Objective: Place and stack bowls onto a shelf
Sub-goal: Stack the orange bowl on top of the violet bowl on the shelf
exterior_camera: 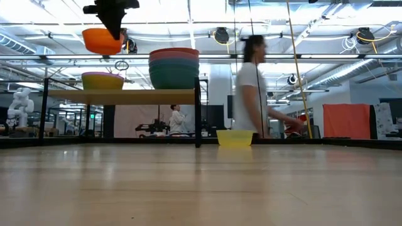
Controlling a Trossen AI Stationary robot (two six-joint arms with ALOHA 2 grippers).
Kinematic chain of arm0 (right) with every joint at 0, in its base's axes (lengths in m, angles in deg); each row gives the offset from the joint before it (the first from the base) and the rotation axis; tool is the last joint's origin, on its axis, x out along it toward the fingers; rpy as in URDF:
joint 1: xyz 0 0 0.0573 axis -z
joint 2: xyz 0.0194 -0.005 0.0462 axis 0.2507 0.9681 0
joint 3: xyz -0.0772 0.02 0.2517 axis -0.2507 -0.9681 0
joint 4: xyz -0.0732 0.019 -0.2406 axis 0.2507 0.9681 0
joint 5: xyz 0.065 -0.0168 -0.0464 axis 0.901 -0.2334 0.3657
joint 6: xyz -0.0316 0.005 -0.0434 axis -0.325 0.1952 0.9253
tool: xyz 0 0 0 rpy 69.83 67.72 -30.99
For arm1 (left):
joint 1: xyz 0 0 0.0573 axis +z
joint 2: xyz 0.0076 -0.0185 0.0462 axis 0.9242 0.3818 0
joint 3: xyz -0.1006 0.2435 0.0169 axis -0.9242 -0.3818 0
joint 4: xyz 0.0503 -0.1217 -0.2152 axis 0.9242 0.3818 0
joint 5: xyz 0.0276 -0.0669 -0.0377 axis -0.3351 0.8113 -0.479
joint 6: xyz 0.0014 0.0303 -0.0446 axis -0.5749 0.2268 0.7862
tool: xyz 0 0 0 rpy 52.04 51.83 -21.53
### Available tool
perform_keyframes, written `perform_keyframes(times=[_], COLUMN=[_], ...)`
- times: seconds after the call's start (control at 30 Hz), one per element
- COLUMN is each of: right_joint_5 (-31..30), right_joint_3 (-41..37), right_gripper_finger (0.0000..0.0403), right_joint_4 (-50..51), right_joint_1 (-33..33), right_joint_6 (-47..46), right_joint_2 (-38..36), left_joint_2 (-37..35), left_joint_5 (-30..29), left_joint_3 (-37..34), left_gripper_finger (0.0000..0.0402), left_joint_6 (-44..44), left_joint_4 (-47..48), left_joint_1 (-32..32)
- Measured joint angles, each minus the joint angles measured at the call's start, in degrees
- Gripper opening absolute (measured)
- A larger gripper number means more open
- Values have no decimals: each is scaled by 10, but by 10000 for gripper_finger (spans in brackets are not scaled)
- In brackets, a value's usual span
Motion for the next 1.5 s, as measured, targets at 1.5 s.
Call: perform_keyframes(times=[1.5], right_joint_5=[-12], right_joint_3=[0], right_gripper_finger=[0], right_joint_4=[-1], right_joint_1=[0], right_joint_6=[-1], right_joint_2=[0], left_joint_2=[-9], left_joint_5=[62], left_joint_3=[-202], left_gripper_finger=[71], left_joint_6=[-43], left_joint_4=[-124], left_joint_1=[38])
